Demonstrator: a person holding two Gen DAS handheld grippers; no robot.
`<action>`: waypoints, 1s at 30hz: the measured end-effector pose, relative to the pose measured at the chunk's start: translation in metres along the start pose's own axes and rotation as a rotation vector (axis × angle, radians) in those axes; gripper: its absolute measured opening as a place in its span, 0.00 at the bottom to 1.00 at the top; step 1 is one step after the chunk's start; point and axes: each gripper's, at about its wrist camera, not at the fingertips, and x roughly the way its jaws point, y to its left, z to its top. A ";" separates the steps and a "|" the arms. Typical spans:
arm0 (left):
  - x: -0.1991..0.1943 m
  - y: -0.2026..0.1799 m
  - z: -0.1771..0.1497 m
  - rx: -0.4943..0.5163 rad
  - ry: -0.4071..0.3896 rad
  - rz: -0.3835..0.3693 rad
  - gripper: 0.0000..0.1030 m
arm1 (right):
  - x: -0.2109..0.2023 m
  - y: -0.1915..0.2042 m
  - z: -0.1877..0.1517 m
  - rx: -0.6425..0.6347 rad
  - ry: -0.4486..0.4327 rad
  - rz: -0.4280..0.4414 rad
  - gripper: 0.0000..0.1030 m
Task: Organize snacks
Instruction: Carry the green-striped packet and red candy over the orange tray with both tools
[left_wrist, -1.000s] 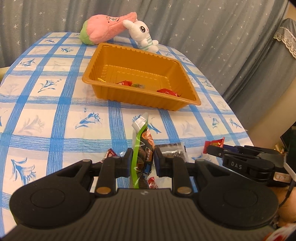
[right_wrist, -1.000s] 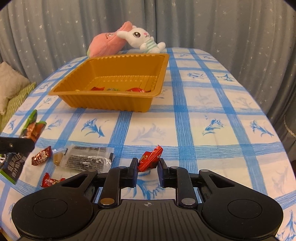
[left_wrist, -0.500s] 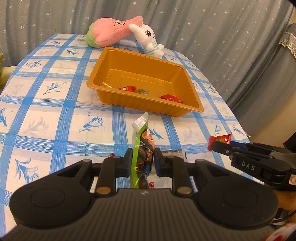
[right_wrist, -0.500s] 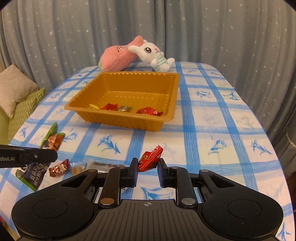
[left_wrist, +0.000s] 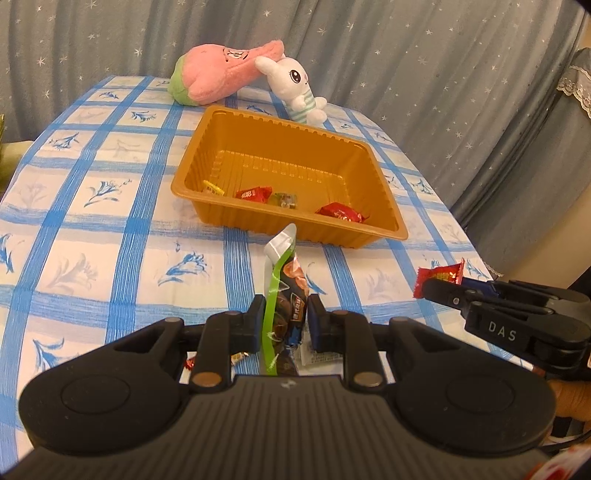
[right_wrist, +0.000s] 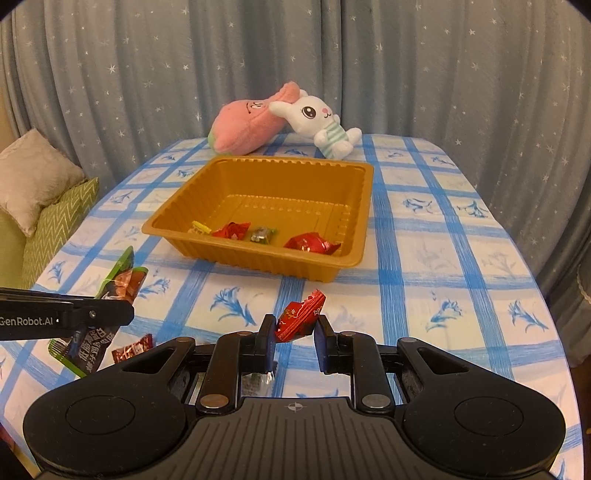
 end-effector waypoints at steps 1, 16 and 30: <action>0.001 0.000 0.002 0.003 0.000 0.001 0.20 | 0.000 0.000 0.002 -0.001 -0.002 0.000 0.22; 0.031 0.005 0.046 0.034 0.005 -0.004 0.20 | 0.026 -0.006 0.055 0.015 -0.016 0.031 0.22; 0.067 0.005 0.100 0.068 -0.001 -0.013 0.20 | 0.069 -0.015 0.103 0.012 -0.004 0.039 0.22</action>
